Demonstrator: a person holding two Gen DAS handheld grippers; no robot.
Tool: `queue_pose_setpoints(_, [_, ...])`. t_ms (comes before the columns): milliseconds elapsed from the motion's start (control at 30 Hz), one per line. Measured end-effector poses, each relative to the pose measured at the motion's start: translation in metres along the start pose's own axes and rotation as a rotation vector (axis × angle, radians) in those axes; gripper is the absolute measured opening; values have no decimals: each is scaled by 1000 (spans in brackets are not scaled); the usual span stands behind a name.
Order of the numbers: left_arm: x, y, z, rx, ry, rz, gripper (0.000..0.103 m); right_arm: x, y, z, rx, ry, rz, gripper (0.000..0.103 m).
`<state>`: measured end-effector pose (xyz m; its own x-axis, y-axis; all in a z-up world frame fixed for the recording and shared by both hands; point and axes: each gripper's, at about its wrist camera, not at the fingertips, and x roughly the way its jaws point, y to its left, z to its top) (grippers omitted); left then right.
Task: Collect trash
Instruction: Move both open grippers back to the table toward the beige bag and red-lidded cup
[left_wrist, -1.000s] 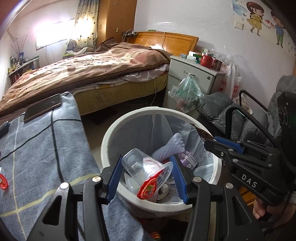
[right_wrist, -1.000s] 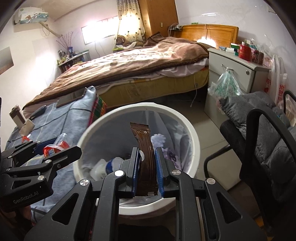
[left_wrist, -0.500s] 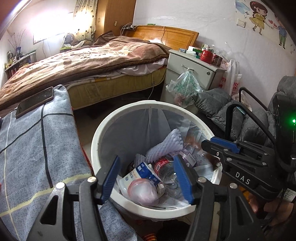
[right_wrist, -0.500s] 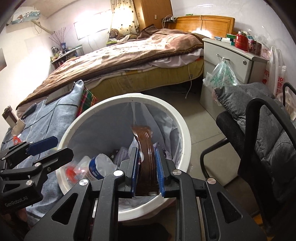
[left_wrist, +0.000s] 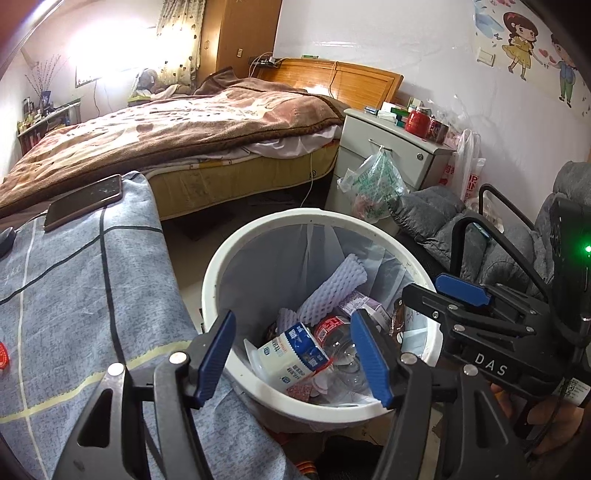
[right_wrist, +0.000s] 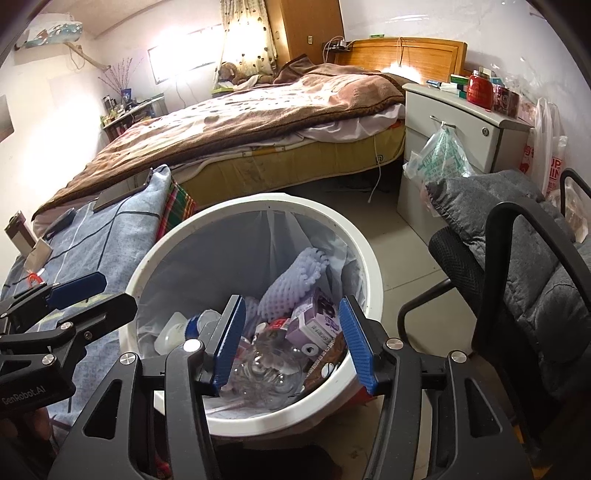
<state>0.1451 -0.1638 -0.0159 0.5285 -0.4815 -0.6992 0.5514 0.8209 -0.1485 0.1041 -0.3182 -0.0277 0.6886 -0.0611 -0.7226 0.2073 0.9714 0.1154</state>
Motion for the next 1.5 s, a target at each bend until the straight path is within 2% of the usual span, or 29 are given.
queue_pose_setpoints(300, [-18, 12, -5, -15, -33, 40, 68, -8, 13, -3, -8, -22, -3, 55])
queue_pose_setpoints(733, [-60, 64, -17, -97, -89, 117, 68, -18, 59, 0, -69, -67, 44, 55])
queue_pose_setpoints(1500, [-142, 221, -45, -267, -167, 352, 68, -6, 203, -2, -274, -56, 245, 55])
